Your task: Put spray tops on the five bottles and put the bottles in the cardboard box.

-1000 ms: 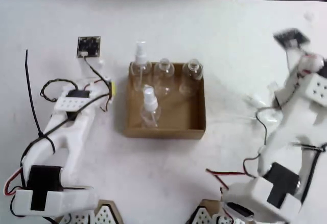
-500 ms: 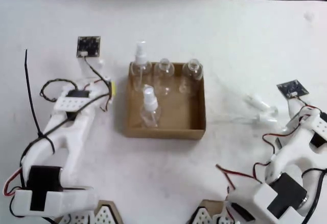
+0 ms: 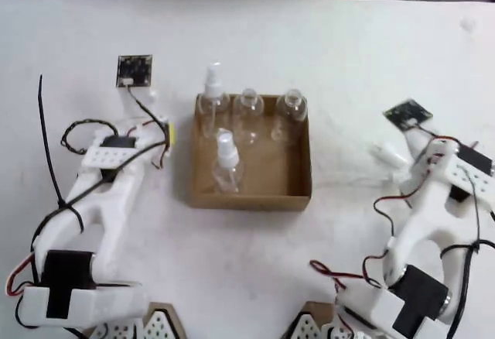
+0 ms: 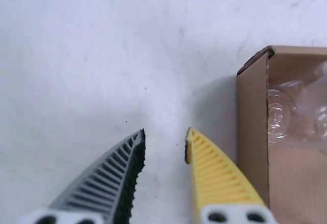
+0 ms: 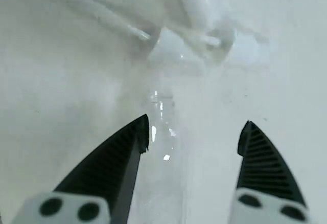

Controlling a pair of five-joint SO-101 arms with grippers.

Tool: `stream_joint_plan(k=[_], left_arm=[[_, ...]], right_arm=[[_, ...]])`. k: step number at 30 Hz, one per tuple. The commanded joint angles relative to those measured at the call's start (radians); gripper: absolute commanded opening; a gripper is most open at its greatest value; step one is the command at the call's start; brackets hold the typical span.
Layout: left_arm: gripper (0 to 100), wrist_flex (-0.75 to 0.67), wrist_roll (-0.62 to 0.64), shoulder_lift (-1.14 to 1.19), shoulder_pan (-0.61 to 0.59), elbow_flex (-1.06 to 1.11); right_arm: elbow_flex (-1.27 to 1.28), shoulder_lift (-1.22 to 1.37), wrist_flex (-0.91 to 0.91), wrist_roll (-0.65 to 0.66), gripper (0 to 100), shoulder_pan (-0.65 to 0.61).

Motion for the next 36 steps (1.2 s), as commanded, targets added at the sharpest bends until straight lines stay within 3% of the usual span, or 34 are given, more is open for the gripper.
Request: stream_joint_plan(k=[1, 8, 13, 20, 24, 36], left_arm=[[12, -0.025, -0.014, -0.021, 0.012, -0.008], [12, -0.025, -0.014, -0.021, 0.012, -0.008], [12, -0.023, -0.014, -0.021, 0.012, -0.008], [12, -0.025, -0.014, -0.021, 0.012, -0.008], [12, -0.025, -0.014, -0.021, 0.012, -0.008], [12, -0.025, -0.014, -0.021, 0.012, -0.008]], right_arm=[[-0.044, -0.039, 0.01, 0.011, 24.4, -0.058], [-0.041, -0.008, 0.013, 0.012, 23.8, -0.082], [-0.078, 0.105, -0.004, 0.014, 16.6, -0.085], [-0.117, 0.177, -0.005, 0.015, 17.1, -0.042], [-0.109, 0.183, -0.005, 0.097, 16.9, -0.031], [-0.117, 0.259, -0.062, 0.098, 13.7, -0.016]])
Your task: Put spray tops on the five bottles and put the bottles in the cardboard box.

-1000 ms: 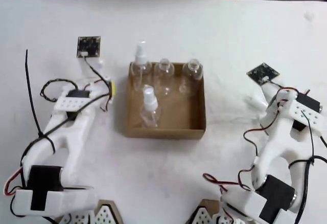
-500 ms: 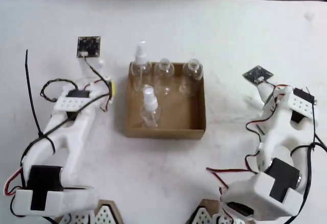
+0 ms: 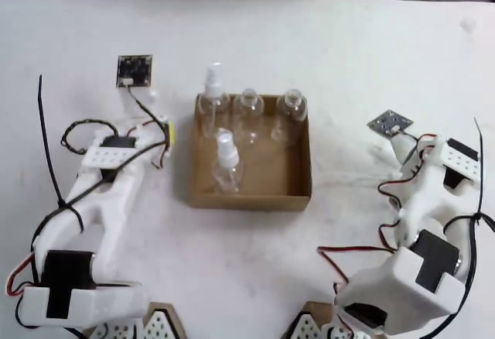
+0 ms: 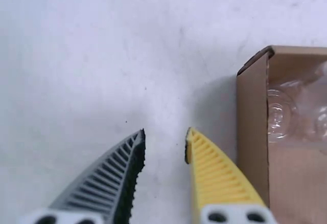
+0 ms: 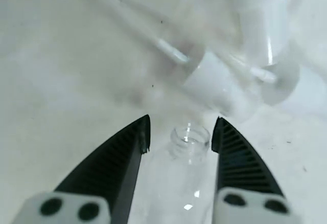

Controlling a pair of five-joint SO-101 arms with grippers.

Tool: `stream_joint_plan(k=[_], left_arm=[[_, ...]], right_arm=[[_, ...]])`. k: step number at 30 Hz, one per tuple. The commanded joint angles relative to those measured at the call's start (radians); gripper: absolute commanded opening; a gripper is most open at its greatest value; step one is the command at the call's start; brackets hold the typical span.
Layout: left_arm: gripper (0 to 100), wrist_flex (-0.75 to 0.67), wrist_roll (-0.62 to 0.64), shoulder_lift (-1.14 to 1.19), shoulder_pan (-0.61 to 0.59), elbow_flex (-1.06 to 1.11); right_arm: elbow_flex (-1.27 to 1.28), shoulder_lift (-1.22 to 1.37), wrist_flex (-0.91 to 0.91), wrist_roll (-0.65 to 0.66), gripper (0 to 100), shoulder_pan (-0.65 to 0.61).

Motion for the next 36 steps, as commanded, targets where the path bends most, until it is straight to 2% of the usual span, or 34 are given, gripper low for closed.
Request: stream_joint_plan(k=[1, 4, 10, 19, 24, 27, 32, 36], left_arm=[[12, -0.025, -0.014, -0.021, 0.012, -0.008], [12, -0.025, -0.014, -0.021, 0.012, -0.008], [12, -0.025, -0.014, -0.021, 0.013, -0.008], [12, -0.026, -0.014, -0.021, 0.013, -0.008], [12, -0.025, -0.014, -0.021, 0.013, -0.008], [12, -0.021, -0.014, -0.021, 0.013, -0.008], [12, -0.02, -0.014, -0.021, 0.013, -0.008], [12, -0.02, -0.014, -0.021, 0.013, -0.008]], right_arm=[[-0.043, -0.007, -0.038, 0.009, 10.5, 0.013], [-0.044, -0.013, -0.038, 0.009, 1.7, 0.008], [-0.092, -0.094, -0.01, 0.008, 1.6, 0.01], [-0.121, -0.493, 0.182, -0.006, 1.6, -0.062], [-0.092, -0.702, 0.174, -0.183, 1.6, -0.16], [-0.054, -0.792, 0.134, -0.239, 1.6, -0.242], [-0.034, -0.944, 0.11, -0.47, 1.6, -0.348], [-0.029, -1.121, 0.09, -0.6, 1.6, -0.43]])
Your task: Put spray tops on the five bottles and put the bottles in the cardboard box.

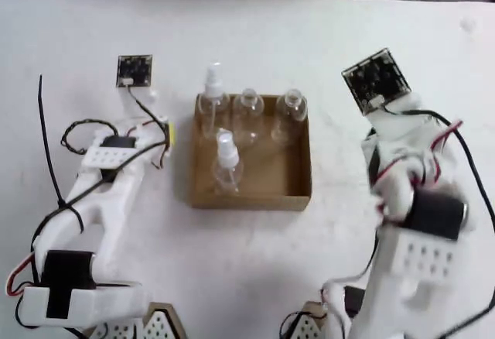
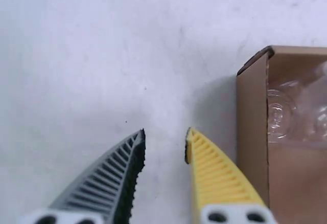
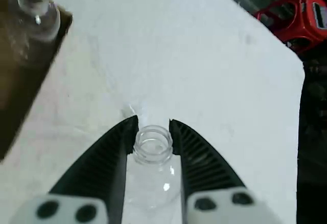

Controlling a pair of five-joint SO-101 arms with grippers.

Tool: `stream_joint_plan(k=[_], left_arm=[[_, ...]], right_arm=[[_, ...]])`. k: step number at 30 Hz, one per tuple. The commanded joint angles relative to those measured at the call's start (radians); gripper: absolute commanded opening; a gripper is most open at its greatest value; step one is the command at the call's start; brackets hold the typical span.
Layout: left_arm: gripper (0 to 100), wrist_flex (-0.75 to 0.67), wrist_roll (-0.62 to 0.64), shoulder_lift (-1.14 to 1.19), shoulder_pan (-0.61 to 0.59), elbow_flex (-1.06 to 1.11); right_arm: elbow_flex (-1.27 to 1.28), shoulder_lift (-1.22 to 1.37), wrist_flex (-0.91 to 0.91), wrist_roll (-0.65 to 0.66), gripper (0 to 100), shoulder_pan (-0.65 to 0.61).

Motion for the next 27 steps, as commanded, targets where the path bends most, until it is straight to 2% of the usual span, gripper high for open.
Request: stream_joint_plan(k=[1, 7, 11, 14, 20, 27], left_arm=[[12, -0.02, -0.014, -0.021, 0.013, -0.008], [12, -0.02, -0.014, -0.021, 0.013, -0.008], [12, -0.018, -0.014, -0.021, 0.013, -0.008], [12, -0.018, -0.014, -0.021, 0.013, -0.006], [12, -0.025, -0.014, -0.021, 0.013, -0.006], [12, -0.026, -0.014, -0.021, 0.013, -0.008]], right_arm=[[-0.003, -0.213, -0.045, -0.152, 1.6, -0.097], [0.048, -0.407, -0.091, -0.408, 1.6, -0.232], [0.233, -0.463, -0.26, -0.552, 1.6, -0.315], [0.402, -0.501, -0.43, -0.64, 1.6, -0.323], [0.666, -0.645, -0.682, -0.697, 1.5, -0.337], [0.901, -0.766, -0.809, -0.695, 1.5, -0.383]])
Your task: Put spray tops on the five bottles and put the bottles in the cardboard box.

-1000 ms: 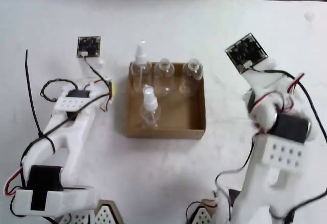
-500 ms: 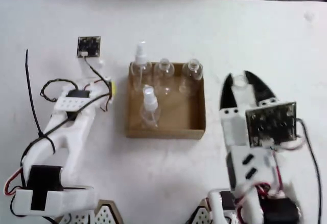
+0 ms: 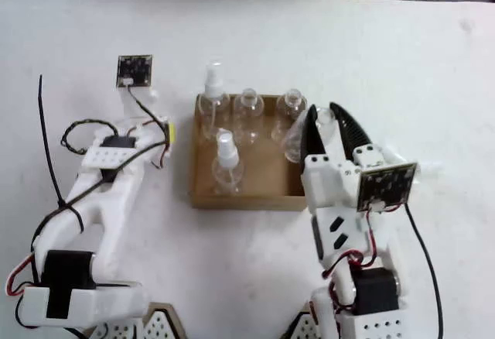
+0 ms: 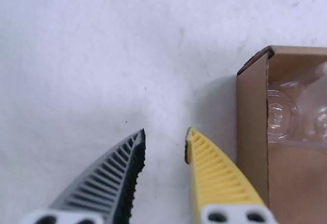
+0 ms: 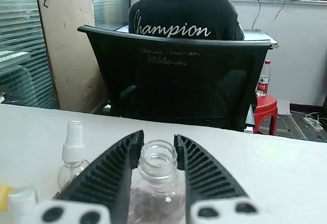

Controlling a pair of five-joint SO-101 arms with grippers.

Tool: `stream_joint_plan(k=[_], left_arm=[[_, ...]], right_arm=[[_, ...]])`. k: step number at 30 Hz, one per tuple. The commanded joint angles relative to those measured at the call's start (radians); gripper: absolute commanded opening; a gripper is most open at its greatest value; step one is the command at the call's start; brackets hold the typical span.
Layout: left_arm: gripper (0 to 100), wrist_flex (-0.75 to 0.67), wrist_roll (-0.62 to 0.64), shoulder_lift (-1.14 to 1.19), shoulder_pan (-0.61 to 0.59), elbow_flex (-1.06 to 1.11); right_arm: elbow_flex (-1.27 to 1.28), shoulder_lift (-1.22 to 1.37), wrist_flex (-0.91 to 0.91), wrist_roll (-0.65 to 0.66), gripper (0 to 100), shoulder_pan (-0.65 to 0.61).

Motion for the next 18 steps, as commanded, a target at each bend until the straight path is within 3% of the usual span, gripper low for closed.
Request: stream_joint_plan(k=[1, 10, 18], left_arm=[[12, -0.026, -0.014, -0.021, 0.013, -0.008], [12, -0.026, -0.014, -0.021, 0.013, -0.008], [12, -0.026, -0.014, -0.021, 0.027, -0.008]], right_arm=[[0.132, -0.064, -0.096, -0.005, 1.5, -0.021], [0.414, -0.162, -0.229, -0.003, 1.5, -0.05], [0.459, -0.203, -0.16, 0.08, 1.5, -0.101]])
